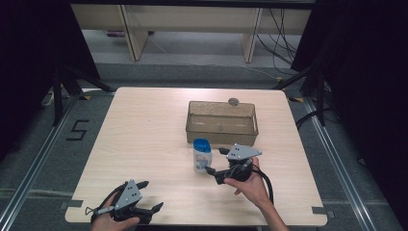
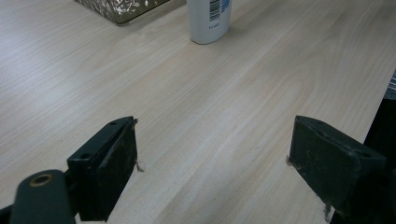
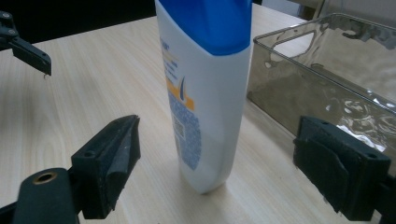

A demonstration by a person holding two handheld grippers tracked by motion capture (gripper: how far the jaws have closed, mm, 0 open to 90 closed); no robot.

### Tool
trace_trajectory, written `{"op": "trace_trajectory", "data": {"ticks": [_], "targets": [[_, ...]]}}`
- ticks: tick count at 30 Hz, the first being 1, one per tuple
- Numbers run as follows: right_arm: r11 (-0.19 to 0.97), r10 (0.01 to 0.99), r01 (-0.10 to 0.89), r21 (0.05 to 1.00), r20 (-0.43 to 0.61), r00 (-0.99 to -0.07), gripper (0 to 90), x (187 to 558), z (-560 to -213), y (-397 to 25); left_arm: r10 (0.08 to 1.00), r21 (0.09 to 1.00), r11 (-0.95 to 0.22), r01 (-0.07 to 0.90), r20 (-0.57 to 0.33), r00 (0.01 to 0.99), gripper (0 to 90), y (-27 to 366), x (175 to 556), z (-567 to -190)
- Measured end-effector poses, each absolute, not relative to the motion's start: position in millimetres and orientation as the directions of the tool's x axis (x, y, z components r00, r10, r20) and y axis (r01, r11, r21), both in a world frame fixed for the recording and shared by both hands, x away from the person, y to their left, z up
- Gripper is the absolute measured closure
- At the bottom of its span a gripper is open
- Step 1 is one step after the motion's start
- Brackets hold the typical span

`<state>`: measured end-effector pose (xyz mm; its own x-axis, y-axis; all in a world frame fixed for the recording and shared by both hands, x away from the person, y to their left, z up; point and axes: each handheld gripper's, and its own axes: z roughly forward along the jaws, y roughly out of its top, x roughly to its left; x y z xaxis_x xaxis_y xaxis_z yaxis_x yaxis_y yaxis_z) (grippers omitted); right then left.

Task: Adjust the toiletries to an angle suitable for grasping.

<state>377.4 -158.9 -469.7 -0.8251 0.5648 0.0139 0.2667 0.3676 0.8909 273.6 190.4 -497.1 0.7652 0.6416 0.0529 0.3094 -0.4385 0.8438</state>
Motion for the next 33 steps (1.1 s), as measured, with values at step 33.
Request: {"op": "trace_trajectory", "data": {"ticks": [33], "targets": [[0.307, 0.535, 0.242, 0.92, 0.044, -0.844, 15.4, 398.6, -472.9, -135.0, 0.642, 0.844, -0.44, 0.307, 0.057, 0.765, 14.7, 190.3, 273.7, -497.0]]}}
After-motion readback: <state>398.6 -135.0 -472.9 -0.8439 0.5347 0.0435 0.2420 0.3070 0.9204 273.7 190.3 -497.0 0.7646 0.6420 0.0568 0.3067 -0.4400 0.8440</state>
